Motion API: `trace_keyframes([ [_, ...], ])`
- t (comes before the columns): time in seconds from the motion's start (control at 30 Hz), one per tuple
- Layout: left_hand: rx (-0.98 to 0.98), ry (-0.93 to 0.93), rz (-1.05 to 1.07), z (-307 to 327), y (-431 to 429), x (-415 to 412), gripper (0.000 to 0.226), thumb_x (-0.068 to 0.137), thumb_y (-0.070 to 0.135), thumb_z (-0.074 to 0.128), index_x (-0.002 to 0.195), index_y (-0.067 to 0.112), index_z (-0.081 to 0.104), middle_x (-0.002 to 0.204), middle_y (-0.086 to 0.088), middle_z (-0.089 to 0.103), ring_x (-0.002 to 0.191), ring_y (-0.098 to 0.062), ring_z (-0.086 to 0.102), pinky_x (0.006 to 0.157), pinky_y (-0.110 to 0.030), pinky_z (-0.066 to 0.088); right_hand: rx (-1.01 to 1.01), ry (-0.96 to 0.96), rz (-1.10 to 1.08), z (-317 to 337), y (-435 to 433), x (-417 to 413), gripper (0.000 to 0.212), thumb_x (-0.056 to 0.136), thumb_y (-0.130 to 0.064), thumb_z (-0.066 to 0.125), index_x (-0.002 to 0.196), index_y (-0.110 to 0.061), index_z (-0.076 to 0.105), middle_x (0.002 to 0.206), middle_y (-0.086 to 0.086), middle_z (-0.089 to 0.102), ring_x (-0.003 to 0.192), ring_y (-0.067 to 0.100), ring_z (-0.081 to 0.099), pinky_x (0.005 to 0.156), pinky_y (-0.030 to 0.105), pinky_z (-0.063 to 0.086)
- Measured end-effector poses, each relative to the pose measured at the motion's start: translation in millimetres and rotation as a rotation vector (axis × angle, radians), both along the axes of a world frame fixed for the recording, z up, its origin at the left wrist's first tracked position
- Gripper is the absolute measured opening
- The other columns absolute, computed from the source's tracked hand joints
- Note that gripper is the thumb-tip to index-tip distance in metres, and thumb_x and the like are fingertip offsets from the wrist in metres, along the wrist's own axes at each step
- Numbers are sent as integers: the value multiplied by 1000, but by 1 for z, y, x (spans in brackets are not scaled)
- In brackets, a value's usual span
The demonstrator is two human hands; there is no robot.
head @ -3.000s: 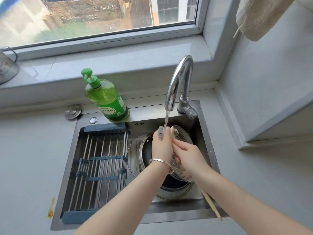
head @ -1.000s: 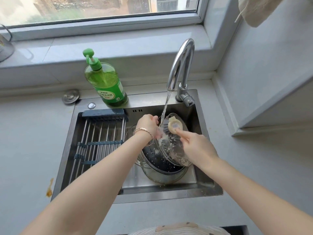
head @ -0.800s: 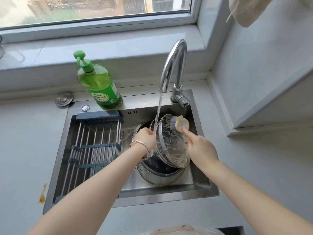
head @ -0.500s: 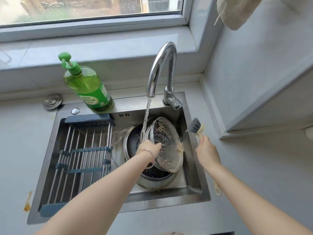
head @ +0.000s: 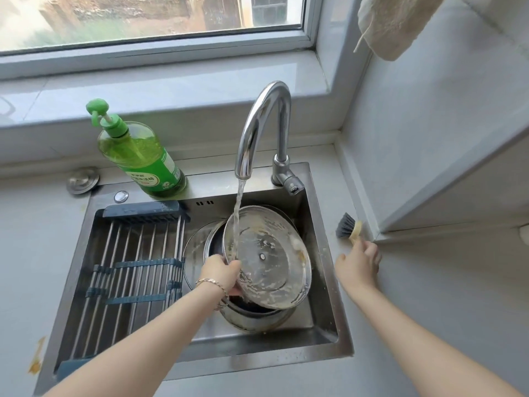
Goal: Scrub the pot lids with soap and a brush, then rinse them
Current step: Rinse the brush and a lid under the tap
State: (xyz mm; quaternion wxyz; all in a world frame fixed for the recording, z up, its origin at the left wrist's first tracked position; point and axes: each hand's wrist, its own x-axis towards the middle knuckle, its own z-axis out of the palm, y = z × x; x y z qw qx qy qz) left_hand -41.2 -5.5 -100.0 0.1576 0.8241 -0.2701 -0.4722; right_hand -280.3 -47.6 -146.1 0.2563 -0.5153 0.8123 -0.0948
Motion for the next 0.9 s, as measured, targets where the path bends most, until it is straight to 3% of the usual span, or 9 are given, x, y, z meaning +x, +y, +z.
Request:
trace_keyframes([
  [0.07, -51, 32, 64, 9, 9, 13, 2, 87, 8, 51, 88, 7, 51, 91, -18, 62, 71, -34, 66, 51, -40, 58, -61, 10, 83, 11, 4, 16, 57, 86, -9, 52, 141, -6, 35, 137, 16, 33, 126, 35, 29, 107, 37, 21],
  [0.2, -118, 210, 239, 33, 17, 36, 17, 87, -3, 39, 90, 13, 45, 92, -16, 57, 71, -37, 64, 55, -53, 56, -140, -122, 412, 46, 19, 66, 48, 95, -24, 44, 141, -12, 38, 150, 6, 28, 138, 22, 22, 114, 32, 12],
  [0.3, -140, 276, 272, 54, 21, 43, 28, 85, -10, 33, 98, 13, 42, 95, -17, 54, 72, -39, 62, 43, -48, 54, -7, -127, 742, 57, 31, 110, 58, 98, -43, 33, 149, -18, 19, 158, 1, 8, 145, 15, 4, 116, 32, -3],
  [0.4, -133, 351, 260, 74, 30, 43, 40, 83, -15, 31, 111, 12, 40, 101, -13, 52, 79, -44, 59, 42, -50, 53, 171, -69, 681, 51, 20, 140, 72, 96, -53, 26, 150, -16, -3, 157, 8, -15, 144, 21, -14, 115, 36, -11],
  [0.5, -147, 444, 262, 86, 39, 39, 45, 80, -19, 31, 103, 17, 45, 96, -11, 54, 77, -43, 59, 44, -53, 52, 81, 11, 586, 49, 1, 164, 75, 96, -56, 22, 149, -12, -7, 155, 11, -19, 143, 23, -19, 113, 39, -14],
  [0.57, -187, 454, 258, 88, 37, 37, 44, 78, -19, 32, 97, 18, 47, 100, -16, 55, 84, -45, 58, 46, -54, 52, -58, -45, 780, 55, 2, 182, 69, 97, -52, 19, 150, -15, -4, 157, 7, -14, 144, 19, -15, 114, 37, -13],
  [0.73, -310, 523, 381, 87, 32, 48, 50, 83, -22, 30, 118, 10, 45, 119, -21, 56, 101, -42, 57, 67, -47, 49, -182, -139, 1389, 61, 29, 164, 75, 82, -66, 0, 145, -26, -6, 151, -9, -17, 141, 7, -17, 113, 26, -17],
  [0.8, -269, 478, 294, 85, 38, 56, 52, 80, -20, 29, 104, 23, 49, 108, -13, 60, 86, -38, 61, 50, -50, 54, -148, -43, 1390, 53, 24, 139, 75, 77, -71, -5, 141, -32, -12, 150, -10, -22, 141, 7, -20, 109, 22, -23],
  [0.9, -222, 475, 202, 86, 45, 57, 56, 78, -18, 28, 107, 26, 47, 103, -7, 60, 76, -38, 63, 42, -50, 53, -63, 93, 1039, 45, 5, 123, 78, 81, -75, -1, 143, -29, -16, 153, -3, -23, 141, 11, -22, 113, 32, -17],
])
